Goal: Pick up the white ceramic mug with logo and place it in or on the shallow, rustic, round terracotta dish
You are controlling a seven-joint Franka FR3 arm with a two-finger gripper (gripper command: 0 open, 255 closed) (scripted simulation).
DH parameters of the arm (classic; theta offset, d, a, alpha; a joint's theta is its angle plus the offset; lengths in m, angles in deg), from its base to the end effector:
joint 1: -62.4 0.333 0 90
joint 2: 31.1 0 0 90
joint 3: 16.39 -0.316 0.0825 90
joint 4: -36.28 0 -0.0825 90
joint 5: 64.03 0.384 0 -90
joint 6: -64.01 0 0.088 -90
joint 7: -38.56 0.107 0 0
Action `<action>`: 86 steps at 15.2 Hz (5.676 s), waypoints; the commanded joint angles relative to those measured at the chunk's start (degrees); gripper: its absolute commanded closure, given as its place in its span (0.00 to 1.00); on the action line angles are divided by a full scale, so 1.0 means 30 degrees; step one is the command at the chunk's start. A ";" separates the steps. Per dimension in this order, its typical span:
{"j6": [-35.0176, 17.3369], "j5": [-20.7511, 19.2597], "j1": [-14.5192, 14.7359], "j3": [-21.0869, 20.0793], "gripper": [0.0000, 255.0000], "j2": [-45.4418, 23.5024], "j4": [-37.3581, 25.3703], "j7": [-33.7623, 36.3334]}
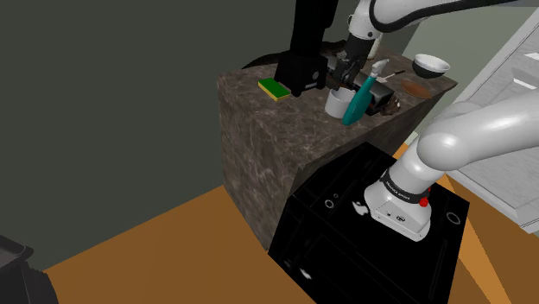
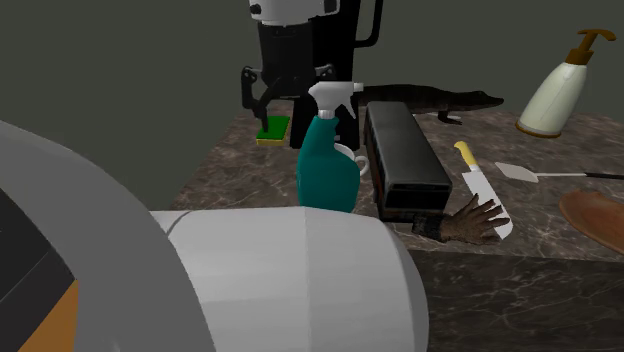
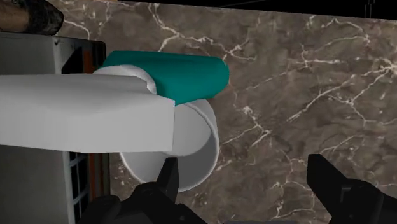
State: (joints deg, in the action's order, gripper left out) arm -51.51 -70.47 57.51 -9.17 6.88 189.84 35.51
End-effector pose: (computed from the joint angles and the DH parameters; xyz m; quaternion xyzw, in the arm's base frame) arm 0.3325 -0.0768 0.4326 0.9991 -0.0414 -0.0029 0.0117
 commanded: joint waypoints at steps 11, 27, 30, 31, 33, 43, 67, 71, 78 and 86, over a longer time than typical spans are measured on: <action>-0.5621 -0.1062 -0.0520 0.0586 0.00 -0.3196 0.2196 -0.0053; -0.5615 -0.1064 -0.0522 0.0588 1.00 -0.3192 0.2195 -0.0056; -0.4938 -0.1008 -0.0505 0.0540 1.00 -0.2783 0.1925 -0.0088; -0.4601 -0.0981 -0.0498 0.0517 1.00 -0.2588 0.1783 -0.0106; -0.3938 -0.0928 -0.0482 0.0471 1.00 -0.2222 0.1484 -0.0140; -0.0815 -0.0669 -0.0404 0.0238 1.00 -0.0841 -0.0262 -0.0302; 0.0331 -0.4296 -0.4067 0.8024 1.00 -0.2378 -0.4293 -0.9740; 0.0100 -0.4235 -0.4143 0.9845 1.00 -0.3862 -0.5924 -1.1868; -0.0279 -0.2632 -0.3628 1.3413 1.00 -0.7447 -0.9474 -1.6163; 0.0191 0.3815 -0.4082 1.7275 1.00 -1.4703 -1.4850 -2.3385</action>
State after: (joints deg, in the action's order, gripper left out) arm -51.01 -62.18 46.16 41.70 -34.24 146.96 -31.39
